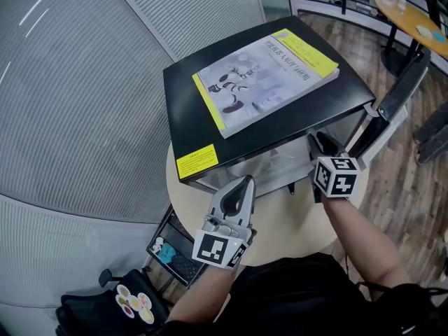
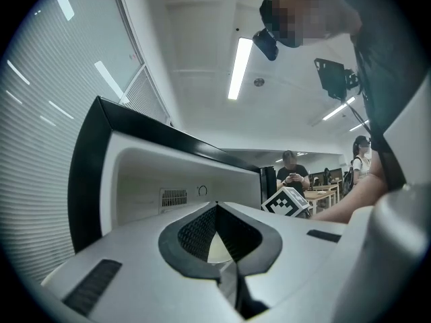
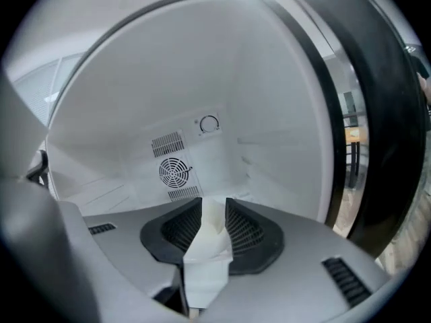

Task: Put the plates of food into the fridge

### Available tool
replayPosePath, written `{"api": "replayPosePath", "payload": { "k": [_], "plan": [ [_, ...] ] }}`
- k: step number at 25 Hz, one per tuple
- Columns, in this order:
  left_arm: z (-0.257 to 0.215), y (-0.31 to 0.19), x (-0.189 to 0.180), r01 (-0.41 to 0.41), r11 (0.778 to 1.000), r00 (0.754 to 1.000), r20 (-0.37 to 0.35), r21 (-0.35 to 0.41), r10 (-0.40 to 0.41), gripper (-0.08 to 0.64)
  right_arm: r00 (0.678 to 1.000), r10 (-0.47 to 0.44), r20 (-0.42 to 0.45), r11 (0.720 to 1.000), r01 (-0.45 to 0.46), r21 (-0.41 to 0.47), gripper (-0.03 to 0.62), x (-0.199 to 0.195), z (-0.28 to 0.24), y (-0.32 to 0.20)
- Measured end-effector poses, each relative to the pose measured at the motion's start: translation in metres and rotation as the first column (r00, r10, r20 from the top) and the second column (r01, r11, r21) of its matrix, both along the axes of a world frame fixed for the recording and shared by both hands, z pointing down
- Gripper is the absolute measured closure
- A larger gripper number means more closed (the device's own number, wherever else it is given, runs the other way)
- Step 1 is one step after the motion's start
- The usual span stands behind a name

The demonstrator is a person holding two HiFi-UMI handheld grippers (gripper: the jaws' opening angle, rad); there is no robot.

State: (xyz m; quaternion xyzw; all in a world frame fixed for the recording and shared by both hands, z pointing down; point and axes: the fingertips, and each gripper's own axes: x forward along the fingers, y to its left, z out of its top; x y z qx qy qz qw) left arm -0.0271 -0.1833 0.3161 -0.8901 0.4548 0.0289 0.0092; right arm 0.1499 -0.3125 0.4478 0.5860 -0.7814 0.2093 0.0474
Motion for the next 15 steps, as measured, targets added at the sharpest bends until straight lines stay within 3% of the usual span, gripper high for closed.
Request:
{"api": "replayPosePath", "payload": {
  "k": [9,15],
  "plan": [
    [-0.009,0.033,-0.041,-0.022,0.999,1.0,-0.001,0.028,0.022,0.558,0.999,-0.009,-0.052,0.991,0.016,0.136,0.482,-0.021,-0.029,0.046],
    [-0.011,0.061,-0.086,-0.009,1.0,1.0,0.003,0.03,0.009,0.558,0.991,-0.025,-0.131,0.968,0.057,0.245,0.482,-0.047,-0.046,0.087]
  ]
}}
